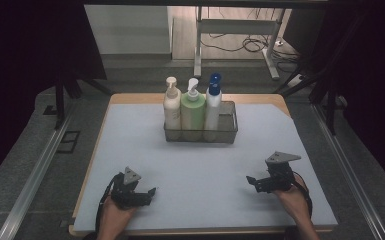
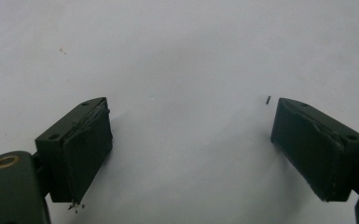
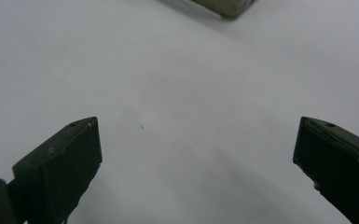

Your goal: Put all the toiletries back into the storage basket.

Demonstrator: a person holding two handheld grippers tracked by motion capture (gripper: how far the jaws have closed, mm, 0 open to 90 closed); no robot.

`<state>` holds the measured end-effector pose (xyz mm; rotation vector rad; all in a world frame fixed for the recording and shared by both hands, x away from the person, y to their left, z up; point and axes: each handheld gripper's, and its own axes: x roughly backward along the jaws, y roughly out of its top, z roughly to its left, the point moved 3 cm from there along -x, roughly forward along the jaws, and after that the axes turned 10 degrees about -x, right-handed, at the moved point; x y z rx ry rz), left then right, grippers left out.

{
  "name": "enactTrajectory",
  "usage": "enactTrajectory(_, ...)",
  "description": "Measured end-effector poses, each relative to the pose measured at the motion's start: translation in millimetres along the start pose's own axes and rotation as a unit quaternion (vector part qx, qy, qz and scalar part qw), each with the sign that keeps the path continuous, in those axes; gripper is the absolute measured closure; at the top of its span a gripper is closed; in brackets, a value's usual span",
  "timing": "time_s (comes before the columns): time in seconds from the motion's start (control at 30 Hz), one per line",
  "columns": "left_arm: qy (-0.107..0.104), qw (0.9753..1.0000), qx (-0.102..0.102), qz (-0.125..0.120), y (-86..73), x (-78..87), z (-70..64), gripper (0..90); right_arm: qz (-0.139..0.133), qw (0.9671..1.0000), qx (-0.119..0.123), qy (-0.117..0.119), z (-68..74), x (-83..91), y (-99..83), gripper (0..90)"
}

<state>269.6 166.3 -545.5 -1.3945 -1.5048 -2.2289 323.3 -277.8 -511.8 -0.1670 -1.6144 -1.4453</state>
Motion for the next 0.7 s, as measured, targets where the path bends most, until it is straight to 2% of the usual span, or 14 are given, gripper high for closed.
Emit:
enactTrajectory(0.33,0.000,1.0000,0.000,0.000,-0.1,0.0,0.0,12.1,0.032,0.9995,-0.006,-0.005,-6.2,-14.1,-24.7,0.6)
enactTrajectory(0.7,0.002,1.0000,-0.002,0.002,0.2,-0.1,-0.7,12.1,0.023,0.9997,-0.005,-0.007,-5.4,-15.9,-28.6,0.0)
